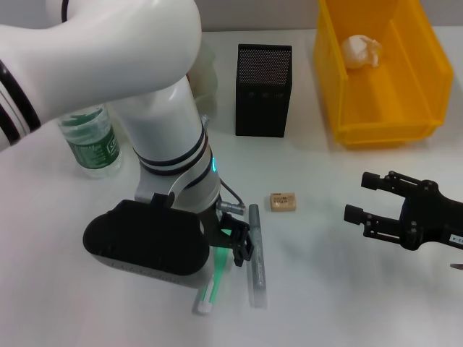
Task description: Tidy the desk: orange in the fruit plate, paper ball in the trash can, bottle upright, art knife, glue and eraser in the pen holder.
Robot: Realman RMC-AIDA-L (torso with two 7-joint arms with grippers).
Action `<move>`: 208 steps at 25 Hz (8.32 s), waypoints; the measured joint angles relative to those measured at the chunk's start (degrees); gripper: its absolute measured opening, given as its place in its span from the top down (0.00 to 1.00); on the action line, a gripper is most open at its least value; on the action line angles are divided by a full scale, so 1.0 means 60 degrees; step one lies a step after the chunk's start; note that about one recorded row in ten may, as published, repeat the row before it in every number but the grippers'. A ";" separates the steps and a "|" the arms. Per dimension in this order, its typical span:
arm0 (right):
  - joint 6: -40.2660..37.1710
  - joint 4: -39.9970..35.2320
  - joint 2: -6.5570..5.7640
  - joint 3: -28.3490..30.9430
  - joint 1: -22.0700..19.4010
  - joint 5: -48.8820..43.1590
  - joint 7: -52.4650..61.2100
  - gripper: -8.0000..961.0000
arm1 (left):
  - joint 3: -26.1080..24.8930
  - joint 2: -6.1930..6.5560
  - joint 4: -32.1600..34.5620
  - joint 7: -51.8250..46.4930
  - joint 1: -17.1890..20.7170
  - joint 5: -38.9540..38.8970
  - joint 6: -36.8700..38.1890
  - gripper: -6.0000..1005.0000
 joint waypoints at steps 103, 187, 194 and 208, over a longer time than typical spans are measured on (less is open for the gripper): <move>-0.0368 0.0022 0.0009 0.0000 -0.0188 -0.0088 -0.0423 0.19 | 0.1407 0.0000 0.0809 -0.0817 0.0303 0.0661 -0.0262 0.66; -0.1368 -0.0083 -0.0390 0.0047 -0.0469 -0.0524 0.1156 0.19 | -0.7606 0.0068 -0.5707 -0.3478 0.1271 -0.7818 0.0301 0.81; -0.1505 -0.0088 -0.0398 0.0124 -0.0536 -0.0468 0.1141 0.19 | -0.7560 0.0023 -0.6147 -0.5157 0.2034 -0.8975 0.0269 0.81; -0.1169 -0.0104 -0.0056 0.1191 -0.0612 -0.0290 -0.0440 0.19 | -0.7464 0.0000 -0.7923 -0.4974 0.2577 -1.0651 0.0517 0.81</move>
